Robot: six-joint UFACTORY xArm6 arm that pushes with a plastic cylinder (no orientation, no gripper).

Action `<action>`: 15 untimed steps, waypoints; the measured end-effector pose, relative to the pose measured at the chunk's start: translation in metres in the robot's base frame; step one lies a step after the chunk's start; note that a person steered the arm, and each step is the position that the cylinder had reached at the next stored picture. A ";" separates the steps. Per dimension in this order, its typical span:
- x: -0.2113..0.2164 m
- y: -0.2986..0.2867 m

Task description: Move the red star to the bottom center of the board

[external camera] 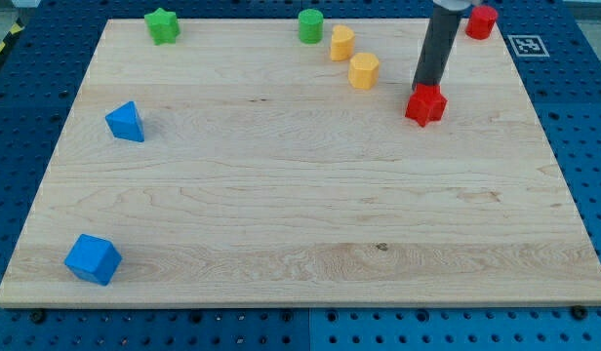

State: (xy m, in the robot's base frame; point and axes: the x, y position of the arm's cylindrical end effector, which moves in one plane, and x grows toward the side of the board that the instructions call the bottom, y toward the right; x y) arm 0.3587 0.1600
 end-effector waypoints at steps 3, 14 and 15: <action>0.078 -0.010; 0.140 -0.051; 0.125 -0.063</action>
State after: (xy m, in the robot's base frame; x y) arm 0.4838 0.0967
